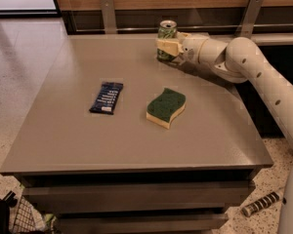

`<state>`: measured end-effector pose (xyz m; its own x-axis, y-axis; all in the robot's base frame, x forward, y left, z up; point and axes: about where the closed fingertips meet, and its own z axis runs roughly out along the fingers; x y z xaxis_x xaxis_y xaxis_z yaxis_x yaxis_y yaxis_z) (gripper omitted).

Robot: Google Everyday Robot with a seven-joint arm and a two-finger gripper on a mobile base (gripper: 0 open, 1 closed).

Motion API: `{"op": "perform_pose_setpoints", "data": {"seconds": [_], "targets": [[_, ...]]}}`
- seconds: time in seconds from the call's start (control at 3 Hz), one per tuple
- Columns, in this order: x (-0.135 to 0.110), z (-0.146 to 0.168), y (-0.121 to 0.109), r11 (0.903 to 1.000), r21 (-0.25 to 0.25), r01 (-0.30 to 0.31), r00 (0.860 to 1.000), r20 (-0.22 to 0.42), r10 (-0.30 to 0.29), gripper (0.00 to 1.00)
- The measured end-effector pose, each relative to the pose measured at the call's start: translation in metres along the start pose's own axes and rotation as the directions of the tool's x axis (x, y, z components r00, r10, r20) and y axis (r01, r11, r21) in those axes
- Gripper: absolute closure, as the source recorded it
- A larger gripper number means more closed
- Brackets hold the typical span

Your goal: Knock green can over

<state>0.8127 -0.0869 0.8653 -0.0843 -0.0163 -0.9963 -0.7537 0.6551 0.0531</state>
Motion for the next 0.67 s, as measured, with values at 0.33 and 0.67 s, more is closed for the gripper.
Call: {"op": "perform_pose_setpoints", "data": {"seconds": [0.33,0.67], "targets": [[0.0041,0.0017,0.0029,0.9999,-0.002,-0.015,1.000,0.005,0.015,0.96],[0.0022,0.0016,0.0030,0.9999,-0.002,-0.015,1.000,0.005,0.015,1.00]]}}
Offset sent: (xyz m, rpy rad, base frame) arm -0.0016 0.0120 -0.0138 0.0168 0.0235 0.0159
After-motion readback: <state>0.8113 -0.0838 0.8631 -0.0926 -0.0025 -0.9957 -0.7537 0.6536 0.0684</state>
